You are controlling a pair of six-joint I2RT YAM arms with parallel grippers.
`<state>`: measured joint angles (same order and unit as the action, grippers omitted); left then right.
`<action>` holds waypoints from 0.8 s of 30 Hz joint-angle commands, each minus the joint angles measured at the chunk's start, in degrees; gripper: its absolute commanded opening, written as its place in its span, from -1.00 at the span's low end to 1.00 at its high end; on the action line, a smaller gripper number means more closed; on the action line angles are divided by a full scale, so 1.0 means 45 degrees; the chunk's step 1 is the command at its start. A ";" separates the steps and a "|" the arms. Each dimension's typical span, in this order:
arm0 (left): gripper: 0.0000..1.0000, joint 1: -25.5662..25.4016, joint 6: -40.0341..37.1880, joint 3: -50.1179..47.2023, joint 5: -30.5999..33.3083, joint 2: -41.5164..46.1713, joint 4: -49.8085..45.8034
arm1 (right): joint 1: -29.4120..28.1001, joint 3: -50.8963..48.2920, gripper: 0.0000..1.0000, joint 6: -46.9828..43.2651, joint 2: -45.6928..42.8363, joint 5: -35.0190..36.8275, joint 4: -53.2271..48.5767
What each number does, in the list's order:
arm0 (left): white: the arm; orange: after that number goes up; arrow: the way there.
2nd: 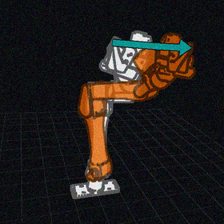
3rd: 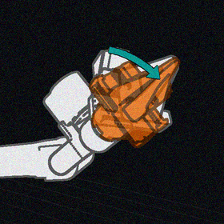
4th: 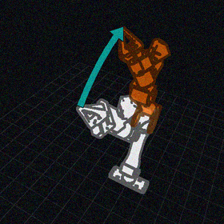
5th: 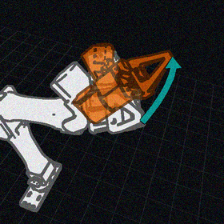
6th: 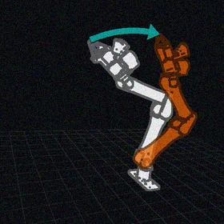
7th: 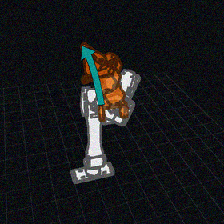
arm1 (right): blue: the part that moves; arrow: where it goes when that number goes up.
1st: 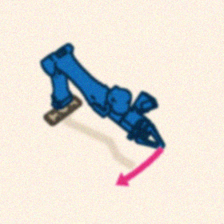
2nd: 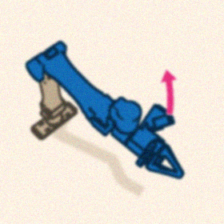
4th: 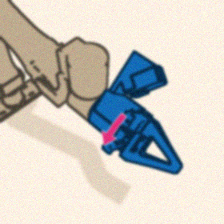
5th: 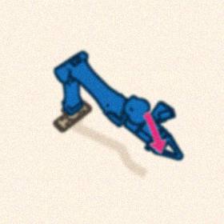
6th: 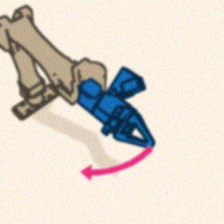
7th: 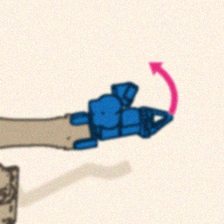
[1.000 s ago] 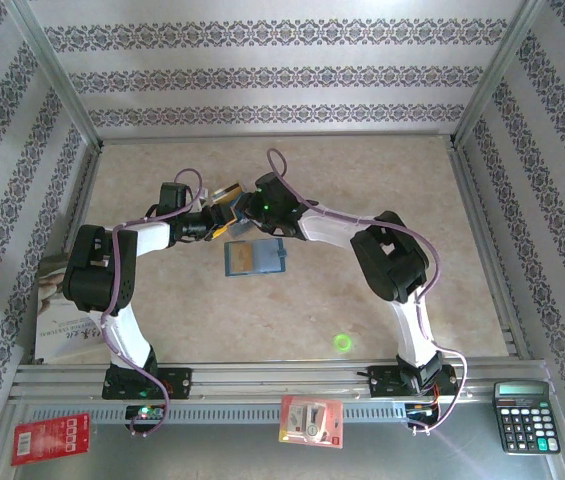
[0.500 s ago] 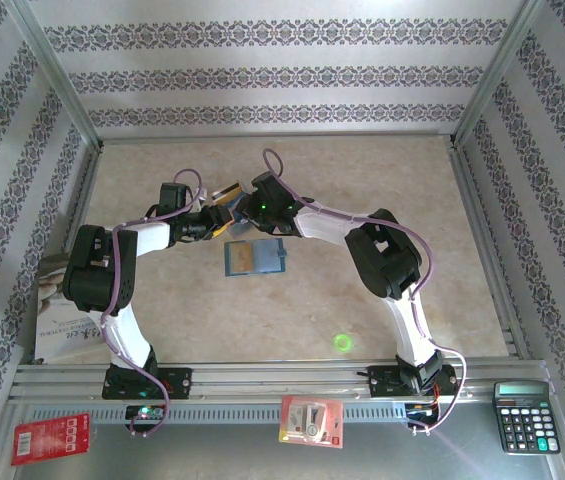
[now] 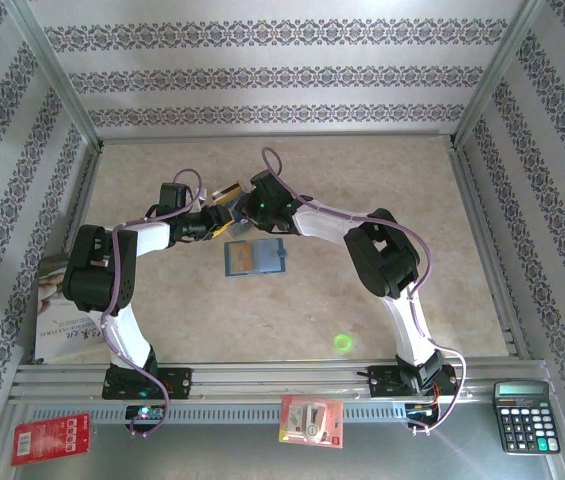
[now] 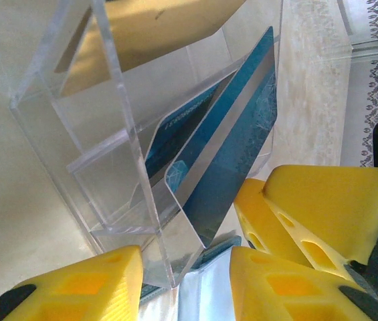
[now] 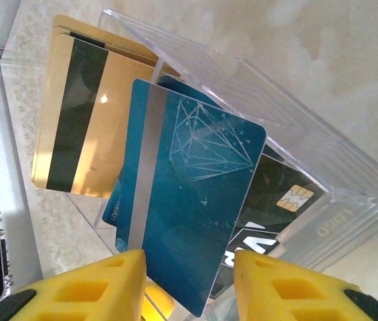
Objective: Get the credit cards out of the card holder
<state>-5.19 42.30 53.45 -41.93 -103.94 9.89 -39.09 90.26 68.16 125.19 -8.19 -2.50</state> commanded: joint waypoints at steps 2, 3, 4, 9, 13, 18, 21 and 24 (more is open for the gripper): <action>-0.24 -0.0088 -0.0240 -0.0198 0.0002 0.0207 0.0048 | 0.0208 0.0395 -0.25 0.0030 0.0339 0.0003 0.0014; -0.24 -0.0106 -0.0226 -0.0217 0.0004 0.0207 0.0053 | 0.0217 0.0425 -0.25 0.0098 0.0365 -0.0050 0.0023; -0.24 -0.0116 -0.0230 -0.0227 0.0002 0.0222 0.0049 | 0.0261 0.0454 -0.26 0.0183 0.0413 -0.0094 0.0029; -0.24 -0.0115 -0.0199 -0.0247 0.0012 0.0188 0.0117 | 0.0337 0.0582 -0.25 0.0405 0.0513 -0.0270 0.0018; -0.25 -0.0111 -0.0188 -0.0256 -0.0028 0.0188 0.0130 | 0.0373 0.0626 -0.30 0.0609 0.0712 -0.0570 0.0255; -0.28 -0.0115 -0.0217 -0.0257 -0.0037 0.0188 0.0087 | 0.0386 0.0626 -0.39 0.0673 0.0775 -0.0666 0.0487; -0.29 -0.0098 -0.0204 -0.0276 -0.0037 0.0188 0.0087 | 0.0387 0.0568 -0.44 0.0673 0.0746 -0.0661 0.0555; -0.30 -0.0113 -0.0220 -0.0267 -0.0019 0.0207 0.0068 | 0.0392 0.0480 -0.49 0.0717 0.0737 -0.0661 0.0652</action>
<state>-5.19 42.30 52.97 -41.95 -103.94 9.89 -37.98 91.77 70.72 127.35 -10.57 -0.49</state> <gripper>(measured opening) 0.354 0.260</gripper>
